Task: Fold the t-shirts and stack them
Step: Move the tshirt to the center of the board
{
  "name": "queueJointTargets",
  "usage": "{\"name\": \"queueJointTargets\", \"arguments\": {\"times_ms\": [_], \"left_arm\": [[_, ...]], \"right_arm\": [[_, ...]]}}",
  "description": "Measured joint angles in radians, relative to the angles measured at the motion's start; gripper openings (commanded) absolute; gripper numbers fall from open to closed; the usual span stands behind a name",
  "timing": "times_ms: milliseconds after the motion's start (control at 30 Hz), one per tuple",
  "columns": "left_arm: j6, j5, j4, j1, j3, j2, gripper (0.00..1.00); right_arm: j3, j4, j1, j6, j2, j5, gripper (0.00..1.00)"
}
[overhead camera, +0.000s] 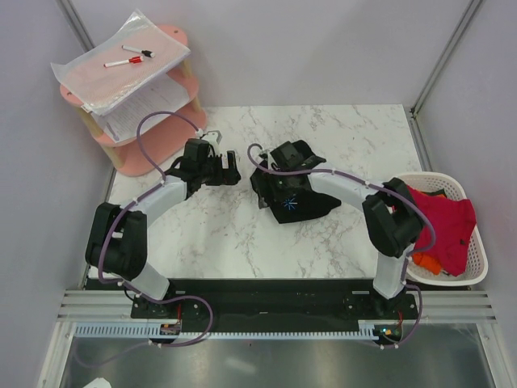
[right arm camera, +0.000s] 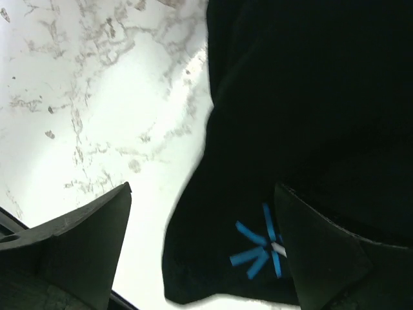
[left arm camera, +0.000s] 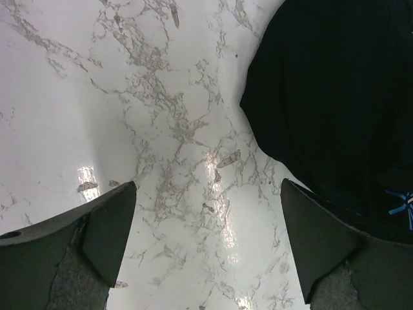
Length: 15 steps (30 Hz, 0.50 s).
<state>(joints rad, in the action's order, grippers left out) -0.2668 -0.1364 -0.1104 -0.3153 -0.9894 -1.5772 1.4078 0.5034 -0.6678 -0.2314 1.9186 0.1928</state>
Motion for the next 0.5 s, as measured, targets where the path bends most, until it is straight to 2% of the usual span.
{"name": "queueJointTargets", "arguments": {"times_ms": [167,367,500], "left_arm": [[0.0,0.003,-0.007,0.0,0.0,-0.003,1.0],[0.0,-0.006,-0.008,0.0,0.0,-0.046,1.0],[0.0,-0.02,-0.006,0.0,0.0,-0.052,1.0]], "right_arm": [[-0.165,-0.009,0.024,-0.023,-0.212,-0.052,0.98],[-0.274,-0.004,0.023,-0.063,-0.356,-0.089,0.98],[-0.314,0.013,0.029,-0.094,-0.395,-0.198,0.94]]}}
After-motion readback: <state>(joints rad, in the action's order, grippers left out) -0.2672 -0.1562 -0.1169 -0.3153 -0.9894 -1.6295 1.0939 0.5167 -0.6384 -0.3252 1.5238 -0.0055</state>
